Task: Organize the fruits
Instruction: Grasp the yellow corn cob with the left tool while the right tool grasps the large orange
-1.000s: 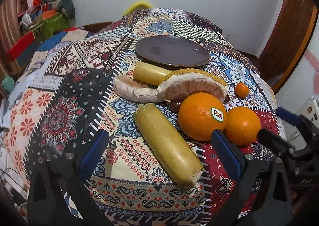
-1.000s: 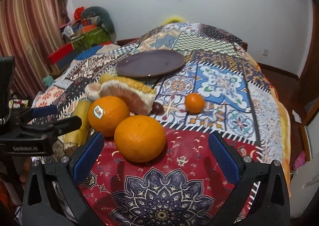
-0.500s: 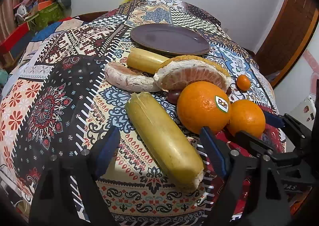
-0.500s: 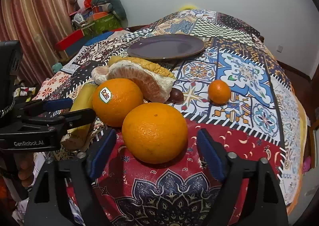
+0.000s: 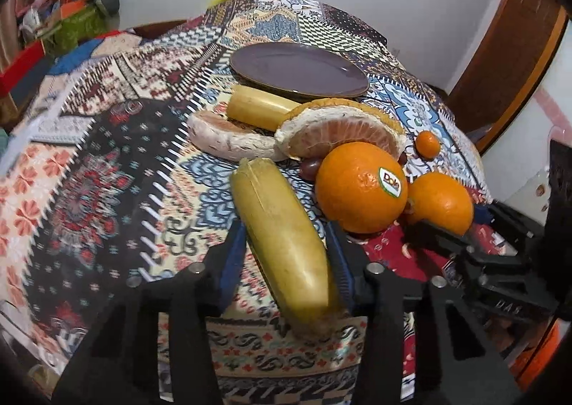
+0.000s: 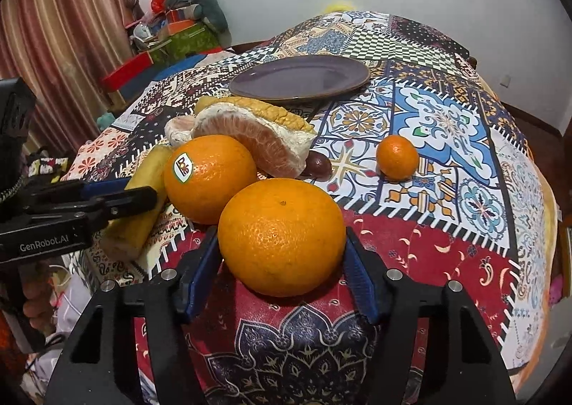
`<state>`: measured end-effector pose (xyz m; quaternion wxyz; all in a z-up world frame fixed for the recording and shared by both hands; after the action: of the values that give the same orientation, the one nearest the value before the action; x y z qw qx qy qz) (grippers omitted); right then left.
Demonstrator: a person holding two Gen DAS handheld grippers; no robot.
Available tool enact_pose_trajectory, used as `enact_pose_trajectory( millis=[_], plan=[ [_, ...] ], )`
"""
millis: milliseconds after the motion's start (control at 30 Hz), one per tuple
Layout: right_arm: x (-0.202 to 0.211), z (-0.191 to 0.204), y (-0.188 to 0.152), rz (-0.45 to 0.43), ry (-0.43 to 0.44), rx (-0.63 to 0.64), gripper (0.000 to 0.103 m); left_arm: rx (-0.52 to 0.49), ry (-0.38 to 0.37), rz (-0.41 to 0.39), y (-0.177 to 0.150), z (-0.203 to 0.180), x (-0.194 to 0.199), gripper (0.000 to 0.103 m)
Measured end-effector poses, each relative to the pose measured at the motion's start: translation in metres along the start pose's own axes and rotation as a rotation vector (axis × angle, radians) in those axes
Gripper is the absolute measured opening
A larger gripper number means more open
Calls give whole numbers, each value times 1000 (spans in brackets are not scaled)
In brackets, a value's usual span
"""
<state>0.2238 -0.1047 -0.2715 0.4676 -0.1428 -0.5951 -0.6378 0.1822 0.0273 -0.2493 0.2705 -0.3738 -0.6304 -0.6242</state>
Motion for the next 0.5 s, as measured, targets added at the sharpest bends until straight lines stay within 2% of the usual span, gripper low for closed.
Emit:
enact_pose_trajectory(
  millis=[233,500],
  plan=[
    [6,-8,6,-22,-14,-18,61,-21,22,12,3,5,2,40],
    [14,-9,11,-41,-13,-33,62,19,12,58,9,11,-21,46]
  ],
)
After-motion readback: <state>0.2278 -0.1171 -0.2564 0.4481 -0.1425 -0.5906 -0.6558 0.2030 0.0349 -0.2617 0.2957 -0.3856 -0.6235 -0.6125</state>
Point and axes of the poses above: each gripper's, at about its wrist camera, not at the fingertips, and x roughly against the way its jaws point, z to its left, y to its top, the point moved 8 cm from there along -x, roughly the way its jaws point, and after that the axes turned 8 degrees about -x, right-handed, at the moved point
